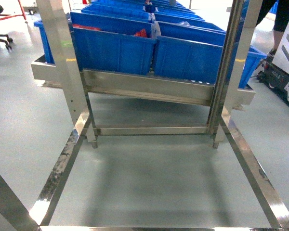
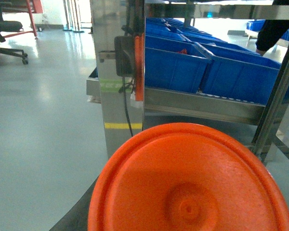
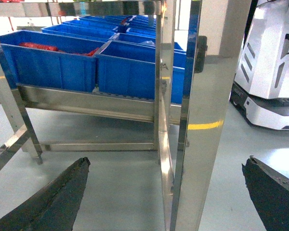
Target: Pick capacitor and pack into box
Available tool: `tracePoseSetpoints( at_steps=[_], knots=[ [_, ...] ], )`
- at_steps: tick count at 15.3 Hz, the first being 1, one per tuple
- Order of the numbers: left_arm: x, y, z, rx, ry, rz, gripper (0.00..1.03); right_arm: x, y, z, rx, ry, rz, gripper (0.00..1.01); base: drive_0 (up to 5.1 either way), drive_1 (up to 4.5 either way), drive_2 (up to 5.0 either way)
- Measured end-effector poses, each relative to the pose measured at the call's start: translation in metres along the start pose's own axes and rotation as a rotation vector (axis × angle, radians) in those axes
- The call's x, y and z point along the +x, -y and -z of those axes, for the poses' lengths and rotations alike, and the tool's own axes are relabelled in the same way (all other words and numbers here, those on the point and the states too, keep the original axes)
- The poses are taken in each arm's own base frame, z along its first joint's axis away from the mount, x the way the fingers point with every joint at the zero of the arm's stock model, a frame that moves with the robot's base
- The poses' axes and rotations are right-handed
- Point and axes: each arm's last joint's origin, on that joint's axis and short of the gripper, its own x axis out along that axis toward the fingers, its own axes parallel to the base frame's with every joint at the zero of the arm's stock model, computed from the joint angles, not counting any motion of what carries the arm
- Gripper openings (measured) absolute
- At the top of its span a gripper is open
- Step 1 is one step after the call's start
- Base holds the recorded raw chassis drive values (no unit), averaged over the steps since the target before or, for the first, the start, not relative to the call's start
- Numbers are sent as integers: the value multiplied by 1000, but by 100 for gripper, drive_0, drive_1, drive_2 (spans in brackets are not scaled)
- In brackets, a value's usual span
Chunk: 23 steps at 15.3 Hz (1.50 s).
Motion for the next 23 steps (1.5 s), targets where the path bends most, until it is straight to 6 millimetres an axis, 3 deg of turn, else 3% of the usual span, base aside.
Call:
tracePoseSetpoints(
  at_steps=[8, 23],
  knots=[
    [0, 0, 0, 0, 0, 0, 44, 0, 0, 0, 0, 1, 0, 98, 0, 0, 0],
    [0, 0, 0, 2, 2, -2, 44, 0, 0, 0, 0, 2, 0, 98, -489, 242, 242]
  ],
)
